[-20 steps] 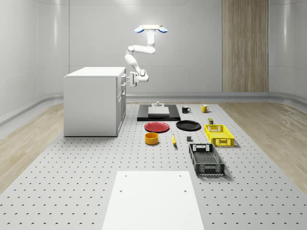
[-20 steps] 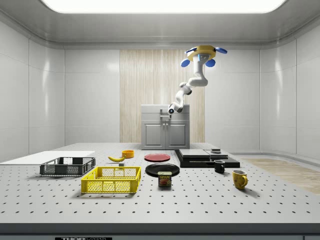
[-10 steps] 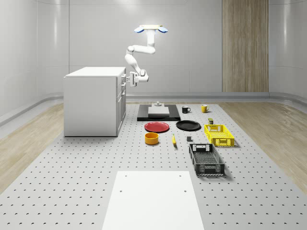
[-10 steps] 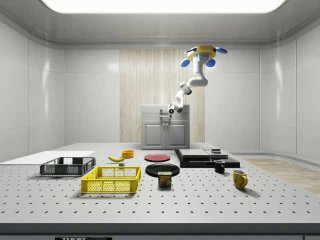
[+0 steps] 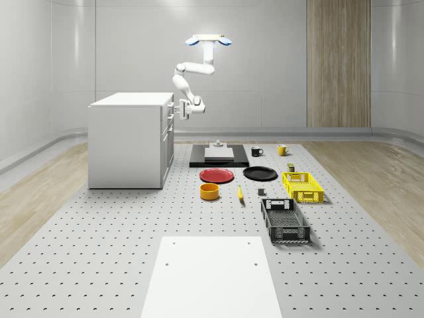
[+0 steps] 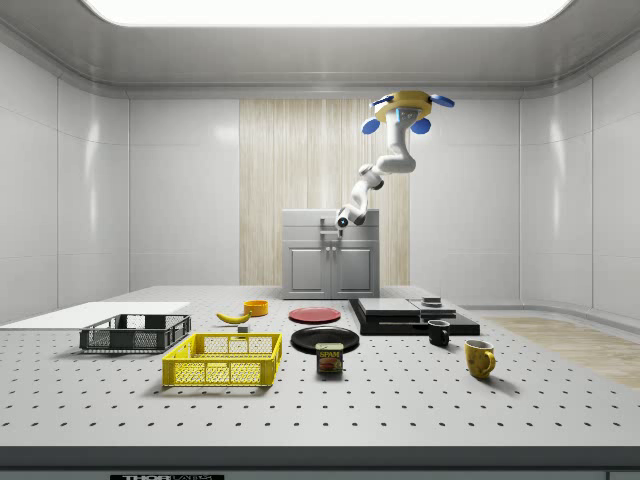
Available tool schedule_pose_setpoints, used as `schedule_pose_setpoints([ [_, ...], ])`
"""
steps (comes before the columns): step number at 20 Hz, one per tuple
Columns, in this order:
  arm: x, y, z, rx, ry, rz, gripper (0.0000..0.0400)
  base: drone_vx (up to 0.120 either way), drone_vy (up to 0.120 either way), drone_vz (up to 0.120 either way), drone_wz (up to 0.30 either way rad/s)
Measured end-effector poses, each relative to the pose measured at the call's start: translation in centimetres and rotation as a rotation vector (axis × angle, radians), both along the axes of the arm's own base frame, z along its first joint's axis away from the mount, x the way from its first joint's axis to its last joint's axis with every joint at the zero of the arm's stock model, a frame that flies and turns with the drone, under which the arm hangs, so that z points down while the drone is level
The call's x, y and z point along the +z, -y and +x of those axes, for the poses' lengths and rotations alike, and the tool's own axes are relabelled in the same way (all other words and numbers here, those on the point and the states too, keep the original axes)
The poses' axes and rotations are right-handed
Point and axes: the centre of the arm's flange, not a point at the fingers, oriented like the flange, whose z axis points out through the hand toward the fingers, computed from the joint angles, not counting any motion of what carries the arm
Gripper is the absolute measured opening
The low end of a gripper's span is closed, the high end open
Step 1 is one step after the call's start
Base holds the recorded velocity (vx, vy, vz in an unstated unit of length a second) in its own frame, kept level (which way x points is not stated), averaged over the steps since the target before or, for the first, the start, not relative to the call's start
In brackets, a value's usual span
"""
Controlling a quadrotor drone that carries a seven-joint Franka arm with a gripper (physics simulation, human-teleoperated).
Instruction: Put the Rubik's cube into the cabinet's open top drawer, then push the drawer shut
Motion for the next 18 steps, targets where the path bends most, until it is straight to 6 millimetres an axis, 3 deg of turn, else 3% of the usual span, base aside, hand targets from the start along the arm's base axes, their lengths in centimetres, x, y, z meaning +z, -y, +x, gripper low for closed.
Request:
schedule_pose_setpoints([
  [18,0.0,0.0,0.0,0.0,0.0,0.0,0.0105,0.0,0.0,0.0,0.0],
])
